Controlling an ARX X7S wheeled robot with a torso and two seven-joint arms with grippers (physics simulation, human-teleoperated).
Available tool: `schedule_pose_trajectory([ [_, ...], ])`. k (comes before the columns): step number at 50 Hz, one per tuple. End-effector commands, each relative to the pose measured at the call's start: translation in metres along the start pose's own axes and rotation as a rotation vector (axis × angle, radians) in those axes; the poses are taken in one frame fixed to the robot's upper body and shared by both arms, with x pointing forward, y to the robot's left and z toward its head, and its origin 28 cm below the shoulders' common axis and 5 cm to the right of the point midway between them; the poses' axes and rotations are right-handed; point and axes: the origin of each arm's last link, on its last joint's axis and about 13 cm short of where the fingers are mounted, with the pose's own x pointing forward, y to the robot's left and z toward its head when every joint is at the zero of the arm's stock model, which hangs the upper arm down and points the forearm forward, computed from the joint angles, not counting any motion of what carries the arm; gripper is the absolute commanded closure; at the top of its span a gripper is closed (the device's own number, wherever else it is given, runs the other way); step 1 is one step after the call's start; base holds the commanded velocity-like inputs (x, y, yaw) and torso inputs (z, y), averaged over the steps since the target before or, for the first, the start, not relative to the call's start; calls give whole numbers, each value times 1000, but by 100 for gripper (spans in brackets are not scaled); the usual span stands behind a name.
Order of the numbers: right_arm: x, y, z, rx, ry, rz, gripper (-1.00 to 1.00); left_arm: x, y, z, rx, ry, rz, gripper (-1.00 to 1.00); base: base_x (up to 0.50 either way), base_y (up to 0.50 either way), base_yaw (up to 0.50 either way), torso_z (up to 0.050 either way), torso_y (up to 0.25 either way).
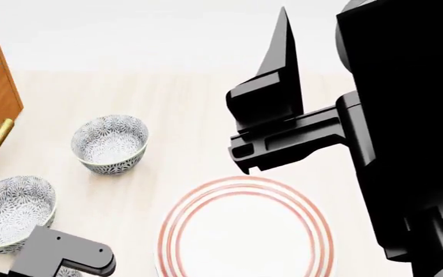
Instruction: Put the bowl at the front on the plate.
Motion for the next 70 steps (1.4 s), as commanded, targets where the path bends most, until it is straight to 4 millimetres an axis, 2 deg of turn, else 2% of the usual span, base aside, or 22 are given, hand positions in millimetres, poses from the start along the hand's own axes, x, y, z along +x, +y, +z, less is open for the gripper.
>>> schedule_pose_trajectory([
  [1, 0, 0, 0, -4, -1, 4, -100, 4, -2, -11, 11, 56, -10, -100, 0, 0, 0, 0, 0],
  [9, 2, 1, -1, -5, 1, 7, -100, 8, -4, -19, 31, 83, -19, -100, 0, 0, 0, 0, 0],
  [20, 1, 1, 0, -10, -1, 6, -100, 11, -3, -19, 21, 90, -13, -100, 0, 0, 0, 0, 1],
  [21, 1, 1, 0, -10, -2, 6, -100, 11, -2, -19, 26, 56, 13, 100, 0, 0, 0, 0, 0],
  [35, 0, 2, 1, -11, -12, 12, -100, 11, -2, -16, 18, 20, -11, 100, 1, 0, 0, 0, 0],
  [43, 1, 2, 0, -10, -14, 16, -100, 10, -1, -13, 39, -134, 38, 100, 0, 0, 0, 0, 0],
  [70, 1, 2, -1, -13, -14, 16, -100, 8, 2, -8, 69, -342, 129, 100, 0, 0, 0, 0, 0],
])
